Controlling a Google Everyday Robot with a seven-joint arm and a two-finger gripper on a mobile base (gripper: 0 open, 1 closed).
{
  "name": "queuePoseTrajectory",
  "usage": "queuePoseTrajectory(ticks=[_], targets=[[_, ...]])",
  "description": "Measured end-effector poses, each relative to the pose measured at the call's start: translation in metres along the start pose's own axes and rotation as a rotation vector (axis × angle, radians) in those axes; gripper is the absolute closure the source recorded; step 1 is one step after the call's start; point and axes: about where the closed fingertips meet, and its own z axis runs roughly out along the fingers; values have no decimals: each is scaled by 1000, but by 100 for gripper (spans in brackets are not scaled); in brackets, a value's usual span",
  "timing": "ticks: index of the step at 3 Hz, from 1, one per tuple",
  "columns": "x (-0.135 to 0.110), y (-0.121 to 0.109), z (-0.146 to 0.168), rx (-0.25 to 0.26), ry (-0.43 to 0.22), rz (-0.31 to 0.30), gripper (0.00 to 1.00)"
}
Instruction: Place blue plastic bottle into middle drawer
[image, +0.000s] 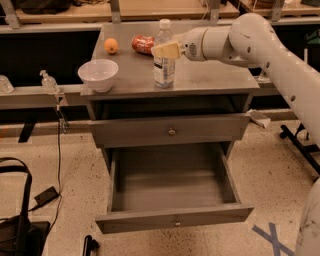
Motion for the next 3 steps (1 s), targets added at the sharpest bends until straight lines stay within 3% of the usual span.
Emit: queuePoseTrajectory(ticks=[1, 2, 3], targets=[[7, -1, 1, -30, -33, 34, 63], [2, -3, -30, -83, -157, 54, 87], [-24, 35, -113, -184, -312, -67, 100]])
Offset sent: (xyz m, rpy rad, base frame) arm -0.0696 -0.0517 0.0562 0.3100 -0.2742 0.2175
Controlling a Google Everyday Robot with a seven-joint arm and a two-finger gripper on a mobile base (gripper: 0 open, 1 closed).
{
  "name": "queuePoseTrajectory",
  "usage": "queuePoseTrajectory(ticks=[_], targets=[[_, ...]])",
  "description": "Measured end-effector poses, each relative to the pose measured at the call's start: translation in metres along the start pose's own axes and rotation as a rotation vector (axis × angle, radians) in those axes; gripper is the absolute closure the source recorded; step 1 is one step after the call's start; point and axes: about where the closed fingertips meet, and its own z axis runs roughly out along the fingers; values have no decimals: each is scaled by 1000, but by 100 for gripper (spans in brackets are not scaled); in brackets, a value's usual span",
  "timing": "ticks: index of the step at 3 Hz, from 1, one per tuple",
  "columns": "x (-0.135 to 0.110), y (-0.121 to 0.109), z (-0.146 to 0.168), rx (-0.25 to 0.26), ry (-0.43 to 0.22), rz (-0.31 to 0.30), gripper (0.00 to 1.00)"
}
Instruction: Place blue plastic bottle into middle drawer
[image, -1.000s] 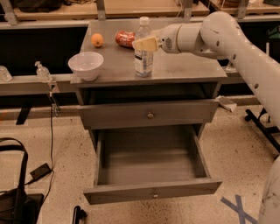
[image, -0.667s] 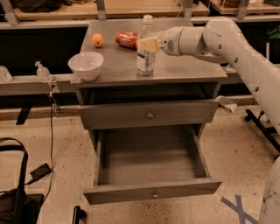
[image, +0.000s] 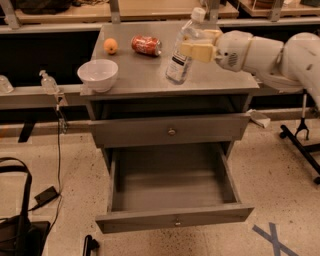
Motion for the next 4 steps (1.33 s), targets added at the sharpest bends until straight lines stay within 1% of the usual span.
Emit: queuePoseTrajectory(ticks=[1, 2, 3, 4], targets=[[-12, 48, -36, -77, 22, -93, 100], [-11, 50, -41, -82, 26, -99, 100], [0, 50, -37, -106, 59, -101, 100], [94, 75, -55, -113, 72, -63, 100]])
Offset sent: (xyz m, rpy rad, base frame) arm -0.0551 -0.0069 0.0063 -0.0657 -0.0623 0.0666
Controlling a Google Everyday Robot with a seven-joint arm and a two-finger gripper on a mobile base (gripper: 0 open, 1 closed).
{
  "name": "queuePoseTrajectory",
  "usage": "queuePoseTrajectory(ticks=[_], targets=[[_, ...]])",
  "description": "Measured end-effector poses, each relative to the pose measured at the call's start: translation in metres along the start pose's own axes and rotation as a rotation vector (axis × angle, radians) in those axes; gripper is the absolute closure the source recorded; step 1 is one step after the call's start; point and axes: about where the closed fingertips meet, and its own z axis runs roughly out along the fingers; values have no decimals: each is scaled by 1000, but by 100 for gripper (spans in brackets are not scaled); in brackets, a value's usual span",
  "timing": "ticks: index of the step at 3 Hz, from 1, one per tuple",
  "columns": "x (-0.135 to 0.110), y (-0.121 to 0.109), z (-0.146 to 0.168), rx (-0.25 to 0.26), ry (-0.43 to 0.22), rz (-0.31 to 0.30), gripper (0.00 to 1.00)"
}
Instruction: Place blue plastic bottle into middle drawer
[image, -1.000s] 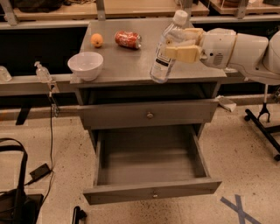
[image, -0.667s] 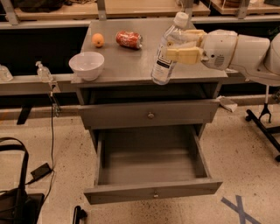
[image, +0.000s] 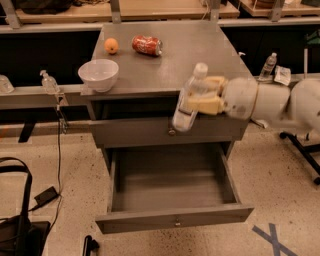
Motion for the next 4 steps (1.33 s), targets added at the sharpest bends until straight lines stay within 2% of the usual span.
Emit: queuePoseTrajectory(ticks=[1, 2, 3, 4], targets=[[92, 35, -18, 31, 38, 46, 100], [110, 56, -10, -2, 49, 69, 100], [102, 49, -11, 4, 45, 61, 100], [191, 60, -8, -16, 157, 118, 100]])
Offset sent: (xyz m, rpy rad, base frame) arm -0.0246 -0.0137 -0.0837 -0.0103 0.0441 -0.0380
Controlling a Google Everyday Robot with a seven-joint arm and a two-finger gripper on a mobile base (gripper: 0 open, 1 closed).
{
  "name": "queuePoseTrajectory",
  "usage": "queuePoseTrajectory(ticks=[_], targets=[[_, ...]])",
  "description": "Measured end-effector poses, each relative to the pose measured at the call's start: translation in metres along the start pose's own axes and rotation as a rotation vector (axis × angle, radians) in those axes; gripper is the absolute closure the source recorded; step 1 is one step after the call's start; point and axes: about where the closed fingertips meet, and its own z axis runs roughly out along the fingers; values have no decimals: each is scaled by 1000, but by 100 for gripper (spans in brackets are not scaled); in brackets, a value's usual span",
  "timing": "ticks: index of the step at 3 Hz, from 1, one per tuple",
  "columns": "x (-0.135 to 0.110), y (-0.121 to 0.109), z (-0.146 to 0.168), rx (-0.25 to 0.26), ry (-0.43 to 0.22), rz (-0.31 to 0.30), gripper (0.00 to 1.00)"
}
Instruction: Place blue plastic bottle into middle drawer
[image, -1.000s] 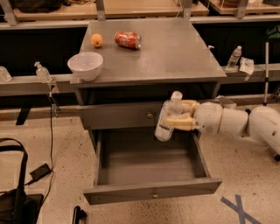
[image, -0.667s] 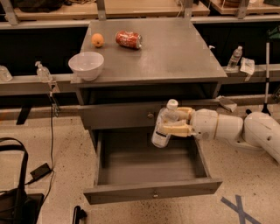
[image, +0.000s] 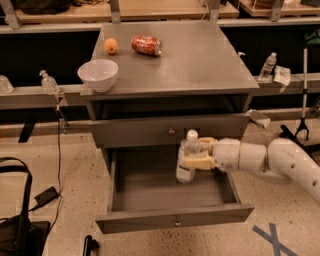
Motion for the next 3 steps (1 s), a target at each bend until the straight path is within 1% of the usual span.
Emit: queuePoseTrajectory(ticks=[1, 2, 3], targets=[[80, -5, 5, 21, 92, 28, 100], [124, -21, 11, 59, 123, 4, 100], [154, -48, 26, 85, 89, -72, 100]])
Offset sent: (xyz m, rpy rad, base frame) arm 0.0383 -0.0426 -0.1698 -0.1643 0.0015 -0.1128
